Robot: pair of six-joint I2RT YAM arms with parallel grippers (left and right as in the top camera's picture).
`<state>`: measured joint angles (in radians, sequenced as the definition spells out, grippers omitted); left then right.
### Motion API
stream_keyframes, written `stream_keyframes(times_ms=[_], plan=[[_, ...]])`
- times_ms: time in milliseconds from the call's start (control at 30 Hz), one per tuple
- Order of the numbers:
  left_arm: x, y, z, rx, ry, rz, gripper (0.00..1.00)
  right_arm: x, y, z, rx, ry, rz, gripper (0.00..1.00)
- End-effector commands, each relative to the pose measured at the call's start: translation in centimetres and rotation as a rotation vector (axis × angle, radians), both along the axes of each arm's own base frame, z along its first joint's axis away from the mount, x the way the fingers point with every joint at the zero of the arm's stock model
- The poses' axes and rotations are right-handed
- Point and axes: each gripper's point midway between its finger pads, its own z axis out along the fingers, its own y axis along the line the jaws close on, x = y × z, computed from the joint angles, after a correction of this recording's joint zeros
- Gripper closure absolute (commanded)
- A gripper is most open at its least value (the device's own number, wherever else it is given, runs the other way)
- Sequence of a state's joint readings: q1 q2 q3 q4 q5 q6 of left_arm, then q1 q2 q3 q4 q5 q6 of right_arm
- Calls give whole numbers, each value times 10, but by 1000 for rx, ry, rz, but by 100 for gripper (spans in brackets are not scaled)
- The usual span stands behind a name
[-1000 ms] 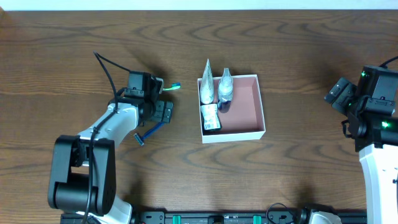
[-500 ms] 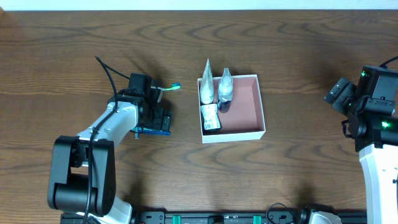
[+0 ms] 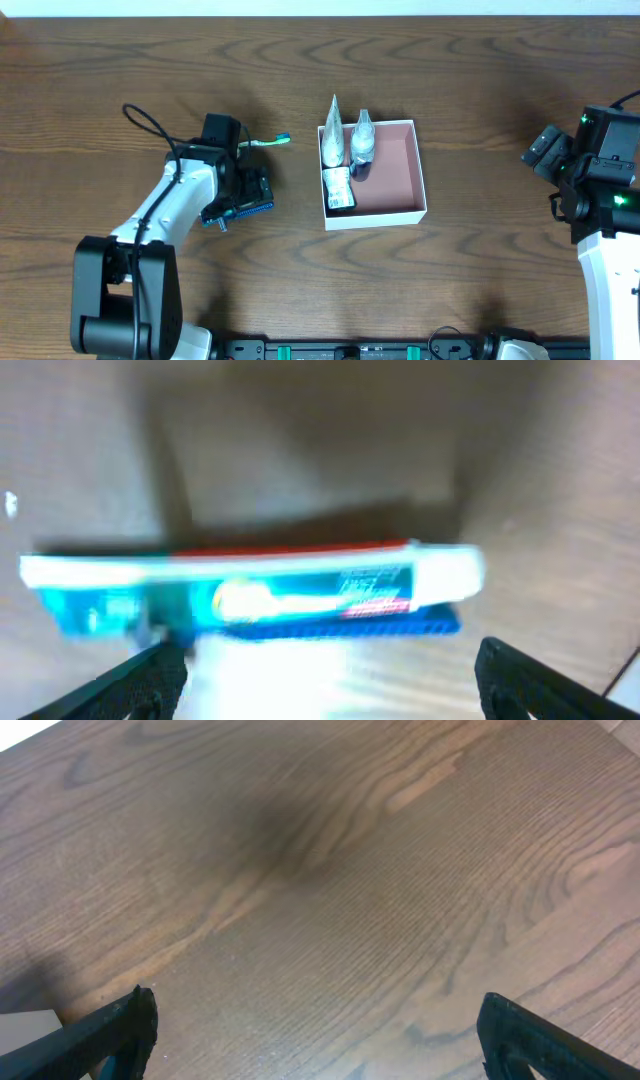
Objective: Pack container
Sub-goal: 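Close left gripper on the toothpaste tube and lift it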
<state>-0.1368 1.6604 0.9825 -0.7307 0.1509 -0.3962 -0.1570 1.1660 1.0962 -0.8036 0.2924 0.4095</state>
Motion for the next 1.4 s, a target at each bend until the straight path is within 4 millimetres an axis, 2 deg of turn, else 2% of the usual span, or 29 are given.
stream_keyframes(times_ms=[0,100,167,400,500,633,867,1000,1367], plan=[[-3,0,5,0,20,56,7,-2,-5,0,-9,4,-19,1],[-6,1,5,6,24,-18,7,-2,-5,0,-9,4,-19,1],[0,1,5,9,-6,-82,6,-2,-5,0,-9,4,-19,1],[42,-5,12,21,-203,-262,6,-2,-5,0,-9,4,-19,1],[52,-6,13,35,-255,-344,6,-2,-5,0,-9,4,-19,1],[50,-6,10,50,-259,-433,6,-2,-5,0,-9,4,-19,1],[27,-4,-8,55,-190,-552,6,-2,-5,0,-9,4,-18,1],[21,-2,-13,63,-176,-598,6,-2,-5,0,-9,4,-19,1],[26,7,-33,122,-164,-647,6,-2,-5,0,-9,4,-19,1]])
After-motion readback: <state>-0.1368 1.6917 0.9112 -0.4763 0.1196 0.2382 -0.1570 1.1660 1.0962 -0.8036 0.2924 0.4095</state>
